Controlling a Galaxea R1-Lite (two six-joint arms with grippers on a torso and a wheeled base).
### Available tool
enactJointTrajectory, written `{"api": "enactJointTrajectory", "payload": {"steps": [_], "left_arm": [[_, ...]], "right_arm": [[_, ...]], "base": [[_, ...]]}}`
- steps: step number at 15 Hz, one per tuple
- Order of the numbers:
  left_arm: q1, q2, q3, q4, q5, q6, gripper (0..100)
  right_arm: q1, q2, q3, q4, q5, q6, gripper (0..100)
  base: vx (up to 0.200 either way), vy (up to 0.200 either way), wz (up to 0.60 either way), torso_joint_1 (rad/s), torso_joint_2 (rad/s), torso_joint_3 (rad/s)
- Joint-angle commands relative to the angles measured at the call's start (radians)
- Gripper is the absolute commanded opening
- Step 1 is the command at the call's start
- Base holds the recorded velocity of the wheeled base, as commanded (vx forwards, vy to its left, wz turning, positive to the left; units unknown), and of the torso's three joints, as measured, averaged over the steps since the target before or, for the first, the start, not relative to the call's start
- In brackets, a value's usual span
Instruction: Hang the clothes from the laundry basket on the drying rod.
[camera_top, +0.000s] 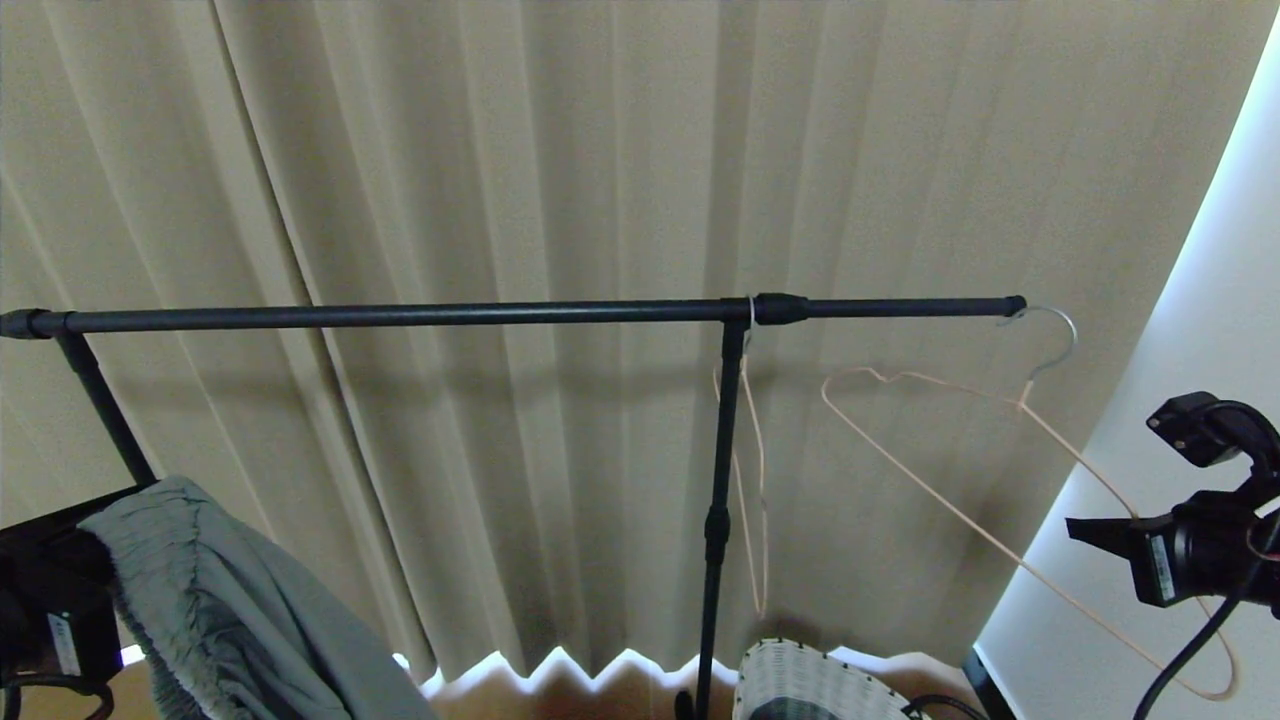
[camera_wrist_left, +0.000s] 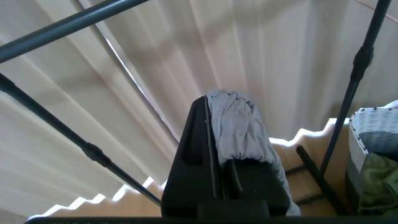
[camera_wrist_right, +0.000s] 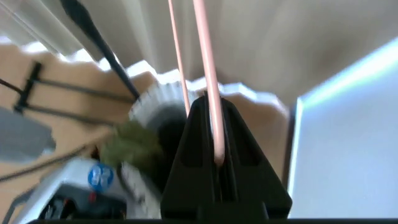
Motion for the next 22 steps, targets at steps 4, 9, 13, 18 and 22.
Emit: {"api": "enactJointTrajectory", "payload": {"steps": [4,9,13,18,22], "left_arm": [[-0.001,-0.004,0.012,0.0,0.002,0.001,0],[-0.001,-0.007,0.023,-0.001,0.001,0.004,0],[-0.001,-0.009,0.035,-0.001,0.001,0.001,0],[-0.001,-0.006,0.035,-0.001,0.001,-0.001,0],[-0.001,-0.004,0.035,-0.001,0.001,-0.001,0]], "right_arm": [[-0.008,-0.108,0.021,0.028,-0.041,-0.002,0],[-0.008,-0.125,0.029,0.027,-0.042,-0.002,0],[-0.006,-0.16,0.042,0.014,-0.041,-0.002,0],[0.015,-0.206,0.035,-0.015,-0.028,0.0,0],[0.081,-0.212,0.038,-0.05,-0.028,0.003,0]], "base": [[-0.2,0.0,0.0,0.004,0.0,0.004],[-0.12,0.0,0.0,-0.002,0.0,0.003],[0.0,0.0,0.0,0.0,0.0,0.0],[0.0,0.08,0.0,0.0,0.0,0.001],[0.0,0.2,0.0,0.007,0.01,0.002]]}}
